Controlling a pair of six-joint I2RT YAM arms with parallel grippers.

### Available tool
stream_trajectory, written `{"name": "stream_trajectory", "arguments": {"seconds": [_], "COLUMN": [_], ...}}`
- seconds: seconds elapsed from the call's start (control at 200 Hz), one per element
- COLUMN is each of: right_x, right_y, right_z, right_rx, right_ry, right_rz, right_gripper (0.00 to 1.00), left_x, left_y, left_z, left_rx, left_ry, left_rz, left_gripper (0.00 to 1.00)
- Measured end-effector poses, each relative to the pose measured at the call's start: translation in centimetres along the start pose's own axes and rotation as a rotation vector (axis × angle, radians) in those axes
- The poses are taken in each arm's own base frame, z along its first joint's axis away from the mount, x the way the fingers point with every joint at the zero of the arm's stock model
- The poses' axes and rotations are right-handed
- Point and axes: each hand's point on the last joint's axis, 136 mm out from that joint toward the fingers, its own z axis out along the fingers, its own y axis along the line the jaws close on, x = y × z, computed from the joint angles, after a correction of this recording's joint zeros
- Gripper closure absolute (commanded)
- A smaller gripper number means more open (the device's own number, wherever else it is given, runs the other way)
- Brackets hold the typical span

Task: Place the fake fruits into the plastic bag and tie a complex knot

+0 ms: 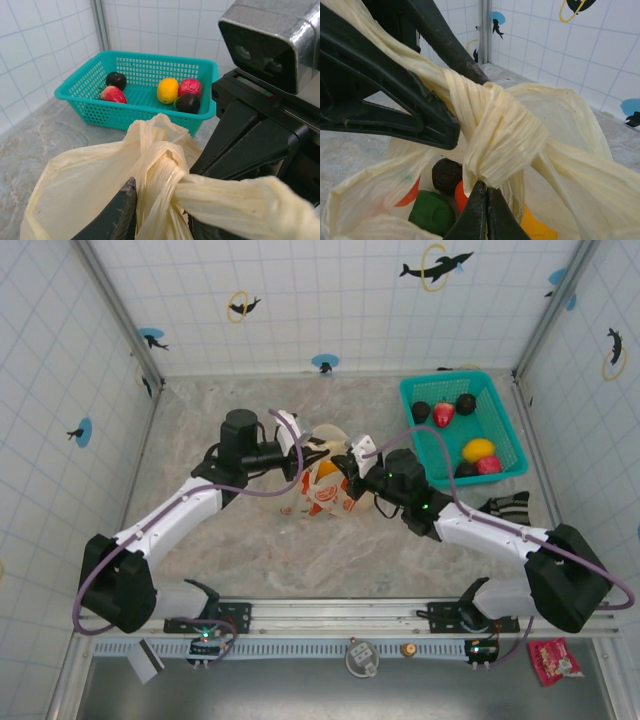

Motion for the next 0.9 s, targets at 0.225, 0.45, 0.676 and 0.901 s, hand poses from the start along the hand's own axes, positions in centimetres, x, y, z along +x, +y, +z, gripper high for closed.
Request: {"name": "stream_trajectory", "arguments": {"seconds": [0.225, 0.45, 0.676, 0.901], "right_x": [0.4, -0.1, -0.2, -0.7], "right_y": [0.1, 0.2, 0.1, 1.5], "right_z": [0.0, 0.1, 0.0, -2.3], "right_rx": [-0.009, -0.017, -0.01, -0.066], "right_ry": [0.016, 0.014, 0.018, 0.049], "right_rz": [-0.004, -0.009, -0.021, -0.052], "right_gripper": [1.0, 1.0, 0.65, 0.63], "left_x": [0.2, 0.4, -0.3, 0.0], "left_y": [-0.4, -0.2, 0.0, -0.4], "left_z": [0.6, 0.9, 0.9, 0.3], "left_rx": [0.056, 0.064, 0.046, 0.027], "left_ry": [-0.009, -0.011, -0.058, -0.079], "left_rz": [-0.029, -0.044, -0.011, 0.014], "left_gripper": [0.65, 0.94, 1.0, 1.0]}}
